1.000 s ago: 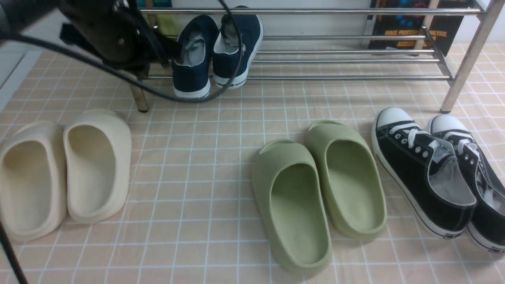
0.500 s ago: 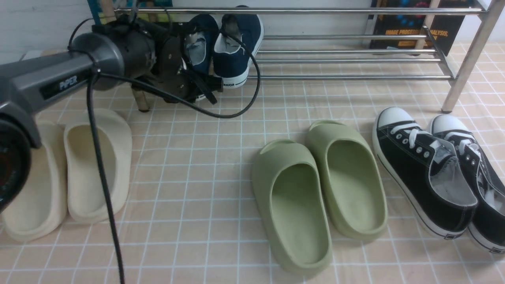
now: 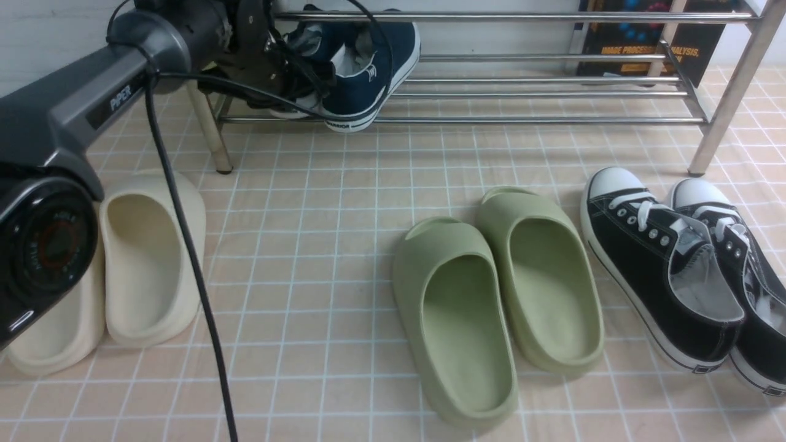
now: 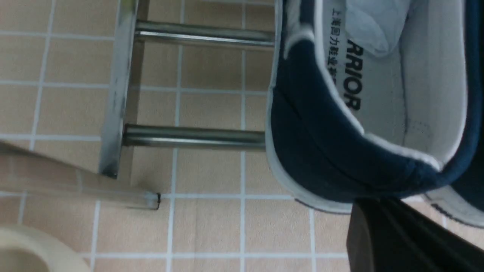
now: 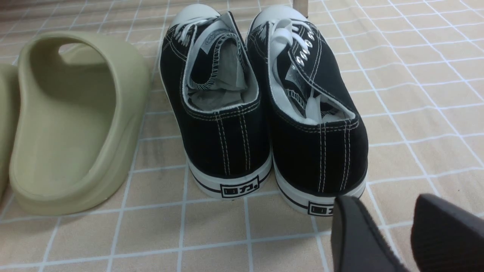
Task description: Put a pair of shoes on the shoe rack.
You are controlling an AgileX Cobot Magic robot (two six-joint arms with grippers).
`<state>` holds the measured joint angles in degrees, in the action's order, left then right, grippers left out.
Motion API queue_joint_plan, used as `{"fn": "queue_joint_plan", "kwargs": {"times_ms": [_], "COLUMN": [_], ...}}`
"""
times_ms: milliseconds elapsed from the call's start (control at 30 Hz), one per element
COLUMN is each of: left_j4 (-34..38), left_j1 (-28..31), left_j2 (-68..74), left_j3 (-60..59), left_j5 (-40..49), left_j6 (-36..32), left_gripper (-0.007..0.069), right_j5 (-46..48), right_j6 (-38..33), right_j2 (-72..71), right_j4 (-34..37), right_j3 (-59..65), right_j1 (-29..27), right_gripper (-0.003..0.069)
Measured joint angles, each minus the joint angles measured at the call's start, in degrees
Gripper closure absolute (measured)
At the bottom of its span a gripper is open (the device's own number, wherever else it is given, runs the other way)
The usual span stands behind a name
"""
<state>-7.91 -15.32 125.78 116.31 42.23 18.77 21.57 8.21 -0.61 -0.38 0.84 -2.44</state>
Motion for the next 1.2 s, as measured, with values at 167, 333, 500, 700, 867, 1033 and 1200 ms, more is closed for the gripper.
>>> {"fn": "queue_joint_plan", "kwargs": {"times_ms": [167, 333, 500, 700, 867, 1033, 1200], "left_j4": [-0.53, -2.01, -4.05, -4.61, -5.39, -7.85, -8.05], "left_j1": [0.0, 0.0, 0.0, 0.0, 0.0, 0.0, 0.0], "left_j2": [-3.83, -15.77, -34.55, -57.44, -76.54, -92.04, -104.12], "left_j3": [0.0, -0.34, -7.95, -29.62, -49.58, -61.04, -65.6], "left_j5": [8.41, 15.47, 17.59, 13.35, 8.64, 8.78, 13.03], "left_j6": [-1.24, -5.34, -7.1, -7.1, -2.0, 3.77, 4.61], "left_gripper": [0.0578, 0.0572, 0.057, 0.057, 0.0573, 0.0599, 0.0604], "right_j5": [0.0, 0.0, 0.0, 0.0, 0.0, 0.0, 0.0], "right_j6": [0.0, 0.0, 0.0, 0.0, 0.0, 0.0, 0.0], "right_j2": [0.0, 0.0, 0.0, 0.0, 0.0, 0.0, 0.0], "right_j4": [0.0, 0.0, 0.0, 0.0, 0.0, 0.0, 0.0], "right_j3": [0.0, 0.0, 0.0, 0.0, 0.0, 0.0, 0.0], "right_j1": [0.0, 0.0, 0.0, 0.0, 0.0, 0.0, 0.0], "right_gripper": [0.042, 0.042, 0.042, 0.042, 0.042, 0.042, 0.042]}}
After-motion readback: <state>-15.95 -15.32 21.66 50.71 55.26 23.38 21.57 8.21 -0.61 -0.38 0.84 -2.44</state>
